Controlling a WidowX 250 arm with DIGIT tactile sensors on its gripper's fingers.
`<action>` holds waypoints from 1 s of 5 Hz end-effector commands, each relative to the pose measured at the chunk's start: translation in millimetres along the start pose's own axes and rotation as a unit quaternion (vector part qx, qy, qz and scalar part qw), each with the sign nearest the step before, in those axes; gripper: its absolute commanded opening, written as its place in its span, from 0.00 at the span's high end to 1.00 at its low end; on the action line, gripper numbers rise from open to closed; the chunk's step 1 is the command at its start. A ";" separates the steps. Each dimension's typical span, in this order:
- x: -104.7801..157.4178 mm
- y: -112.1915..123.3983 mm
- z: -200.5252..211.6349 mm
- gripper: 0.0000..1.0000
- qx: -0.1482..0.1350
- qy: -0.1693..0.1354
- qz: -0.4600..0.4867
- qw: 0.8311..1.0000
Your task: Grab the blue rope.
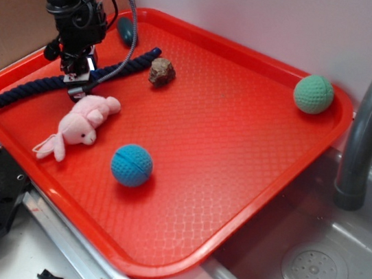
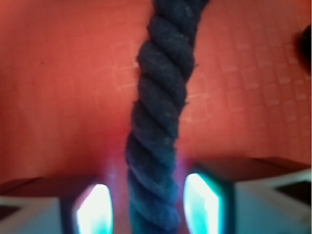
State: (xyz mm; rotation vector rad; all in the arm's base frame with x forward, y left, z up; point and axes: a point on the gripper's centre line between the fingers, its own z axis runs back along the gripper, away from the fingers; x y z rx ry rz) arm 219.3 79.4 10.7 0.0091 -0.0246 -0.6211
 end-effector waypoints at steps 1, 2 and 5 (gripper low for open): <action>15.7 -6.5 20.0 1.00 0.017 0.033 0.034 0.999; 28.2 -13.9 67.7 1.00 0.059 0.081 0.098 0.990; 48.6 -66.7 213.6 1.00 -0.014 -0.007 0.291 0.957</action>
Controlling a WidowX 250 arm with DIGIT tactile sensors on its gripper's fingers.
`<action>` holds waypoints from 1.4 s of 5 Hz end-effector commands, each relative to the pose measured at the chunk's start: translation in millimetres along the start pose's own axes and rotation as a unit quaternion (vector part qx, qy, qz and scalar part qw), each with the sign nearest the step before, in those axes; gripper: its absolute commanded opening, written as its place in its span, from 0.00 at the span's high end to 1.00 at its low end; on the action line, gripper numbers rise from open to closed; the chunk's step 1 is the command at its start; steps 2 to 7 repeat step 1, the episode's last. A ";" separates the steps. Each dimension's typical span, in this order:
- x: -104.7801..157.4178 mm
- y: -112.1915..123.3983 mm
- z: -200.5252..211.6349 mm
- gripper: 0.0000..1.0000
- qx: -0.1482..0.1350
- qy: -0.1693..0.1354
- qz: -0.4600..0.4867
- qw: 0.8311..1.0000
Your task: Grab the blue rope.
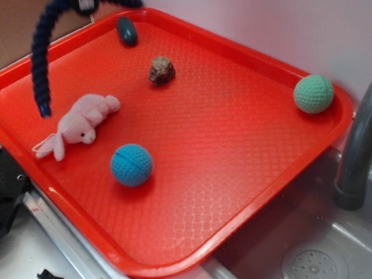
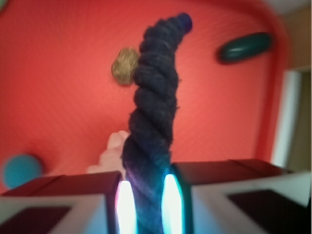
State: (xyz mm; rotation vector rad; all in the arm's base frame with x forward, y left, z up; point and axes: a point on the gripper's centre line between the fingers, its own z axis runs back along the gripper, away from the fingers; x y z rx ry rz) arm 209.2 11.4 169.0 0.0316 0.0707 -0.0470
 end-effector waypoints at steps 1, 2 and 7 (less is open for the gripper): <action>6.9 -17.6 45.7 1.00 -0.013 -0.065 -0.017 0.998; 6.9 -17.6 45.7 1.00 -0.013 -0.065 -0.017 0.998; 6.9 -17.6 45.7 1.00 -0.013 -0.065 -0.017 0.998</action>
